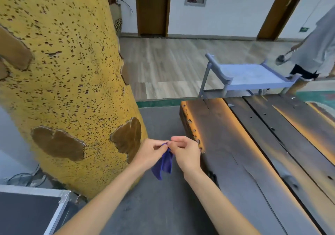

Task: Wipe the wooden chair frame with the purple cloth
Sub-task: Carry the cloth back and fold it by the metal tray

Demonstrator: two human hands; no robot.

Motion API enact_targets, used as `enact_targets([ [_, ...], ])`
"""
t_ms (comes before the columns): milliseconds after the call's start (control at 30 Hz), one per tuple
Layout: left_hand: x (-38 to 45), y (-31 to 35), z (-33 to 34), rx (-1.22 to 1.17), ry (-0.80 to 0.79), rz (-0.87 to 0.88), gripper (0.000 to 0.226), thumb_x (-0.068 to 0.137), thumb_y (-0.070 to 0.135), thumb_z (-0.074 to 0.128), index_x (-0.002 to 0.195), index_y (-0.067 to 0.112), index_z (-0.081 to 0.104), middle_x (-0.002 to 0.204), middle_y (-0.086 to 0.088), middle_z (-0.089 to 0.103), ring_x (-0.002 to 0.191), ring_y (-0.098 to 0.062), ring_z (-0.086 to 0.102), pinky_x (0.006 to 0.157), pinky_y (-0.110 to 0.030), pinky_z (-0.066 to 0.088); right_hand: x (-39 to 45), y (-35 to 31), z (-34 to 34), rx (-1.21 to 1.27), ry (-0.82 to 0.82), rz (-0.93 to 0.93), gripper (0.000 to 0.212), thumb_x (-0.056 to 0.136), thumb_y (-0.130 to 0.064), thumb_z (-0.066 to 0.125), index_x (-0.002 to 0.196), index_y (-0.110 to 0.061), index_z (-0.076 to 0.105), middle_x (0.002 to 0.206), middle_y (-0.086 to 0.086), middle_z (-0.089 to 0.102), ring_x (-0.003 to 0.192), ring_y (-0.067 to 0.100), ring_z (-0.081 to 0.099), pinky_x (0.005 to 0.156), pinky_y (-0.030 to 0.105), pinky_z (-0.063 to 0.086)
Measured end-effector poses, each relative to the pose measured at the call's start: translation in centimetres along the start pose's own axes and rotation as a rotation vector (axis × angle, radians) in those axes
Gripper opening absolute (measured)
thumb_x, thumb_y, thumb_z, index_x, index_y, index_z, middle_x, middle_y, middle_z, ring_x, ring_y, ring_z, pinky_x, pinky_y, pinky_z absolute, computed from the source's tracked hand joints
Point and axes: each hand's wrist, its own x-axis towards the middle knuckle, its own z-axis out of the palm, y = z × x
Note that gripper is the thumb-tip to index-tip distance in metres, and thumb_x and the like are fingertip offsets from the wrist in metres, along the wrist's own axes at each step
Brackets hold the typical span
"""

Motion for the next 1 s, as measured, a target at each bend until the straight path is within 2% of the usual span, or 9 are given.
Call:
enact_targets([
  [67, 3.3, 0.2, 0.2, 0.02, -0.162, 0.027, 0.03, 0.088, 0.03, 0.068, 0.117, 0.033, 0.076, 0.109, 0.011, 0.078, 0.105, -0.008, 0.072, 0.091, -0.036, 0.057, 2.9, -0.7, -0.5, -0.06, 0.035, -0.056, 0.019, 0.09, -0.018, 0.075, 0.101, -0.032, 0.073, 0.092, -0.013, 0.075, 0.086, 0.001, 0.071, 0.083, 0.028, 0.061],
  [167, 9.5, 0.5, 0.8, 0.094, -0.216, 0.074, 0.029, 0.082, 0.025, 0.078, 0.111, 0.027, 0.076, 0.104, 0.004, 0.079, 0.102, -0.015, 0.073, 0.093, -0.048, 0.057, 8.2, -1.8, -1.6, -0.102, 0.008, -0.103, 0.024, 0.092, -0.014, 0.07, 0.112, -0.028, 0.071, 0.099, -0.021, 0.067, 0.084, 0.004, 0.073, 0.076, 0.021, 0.06],
  [300, 18.5, 1.2, 0.7, 0.124, -0.199, 0.106, 0.025, 0.075, 0.011, 0.072, 0.097, 0.021, 0.08, 0.096, 0.0, 0.08, 0.092, -0.018, 0.074, 0.091, -0.047, 0.057, 16.2, -3.1, -5.0, 0.125, -0.089, -0.108, 0.029, 0.096, 0.002, 0.061, 0.117, -0.016, 0.068, 0.093, 0.008, 0.076, 0.09, 0.024, 0.075, 0.081, 0.034, 0.062],
  [367, 23.3, 2.0, 0.5, 0.078, -0.216, 0.094, 0.031, 0.072, 0.008, 0.071, 0.092, 0.03, 0.082, 0.094, 0.004, 0.08, 0.087, -0.01, 0.073, 0.085, -0.035, 0.057, 21.3, -2.9, -8.2, 0.019, -0.138, -0.143, 0.037, 0.095, 0.005, 0.062, 0.125, -0.015, 0.066, 0.114, 0.017, 0.072, 0.098, 0.018, 0.069, 0.088, 0.03, 0.058],
  [467, 30.5, 4.6, 0.4, 0.03, -0.241, 0.106, 0.032, 0.071, 0.009, 0.071, 0.089, 0.034, 0.082, 0.092, 0.007, 0.08, 0.084, -0.006, 0.072, 0.082, -0.024, 0.055, 28.0, -2.4, -11.3, -0.126, -0.421, -0.096, 0.049, 0.093, -0.014, 0.075, 0.138, -0.023, 0.061, 0.136, -0.002, 0.065, 0.121, 0.004, 0.062, 0.1, 0.017, 0.048],
  [567, 36.9, 7.4, 0.7, -0.02, -0.27, 0.133, 0.026, 0.076, 0.009, 0.074, 0.094, 0.026, 0.081, 0.096, 0.002, 0.081, 0.088, -0.01, 0.073, 0.085, -0.026, 0.058, 32.9, -1.8, -10.8, -0.139, -0.588, -0.053, 0.045, 0.089, -0.026, 0.08, 0.131, -0.022, 0.065, 0.127, -0.001, 0.071, 0.119, 0.02, 0.065, 0.105, 0.036, 0.052],
  [733, 46.0, 9.7, 1.4, -0.047, -0.177, 0.164, 0.012, 0.086, 0.007, 0.077, 0.091, 0.017, 0.082, 0.089, 0.001, 0.081, 0.08, -0.005, 0.072, 0.077, -0.022, 0.058, 40.1, -3.2, -8.6, -0.133, -0.345, -0.103, 0.059, 0.077, -0.054, 0.08, 0.126, -0.03, 0.06, 0.117, -0.003, 0.07, 0.106, 0.019, 0.068, 0.096, 0.044, 0.056],
  [900, 55.1, 11.0, 0.8, -0.141, -0.183, 0.186, 0.014, 0.085, 0.006, 0.077, 0.094, 0.016, 0.081, 0.092, 0.001, 0.081, 0.085, -0.004, 0.073, 0.078, -0.015, 0.054, 47.8, -3.0, -7.9, -0.327, -0.011, -0.156, 0.013, 0.094, -0.025, 0.069, 0.107, -0.025, 0.072, 0.095, -0.005, 0.071, 0.091, 0.018, 0.063, 0.087, 0.047, 0.052],
  [1000, 62.1, 12.4, -0.5, -0.131, -0.239, 0.228, 0.014, 0.085, 0.01, 0.079, 0.091, 0.023, 0.082, 0.09, 0.003, 0.081, 0.082, -0.003, 0.072, 0.077, -0.014, 0.054, 53.2, -4.1, -8.6, -0.245, 0.141, -0.108, 0.015, 0.098, -0.022, 0.067, 0.102, -0.03, 0.079, 0.079, -0.006, 0.074, 0.073, 0.021, 0.065, 0.078, 0.045, 0.057],
])
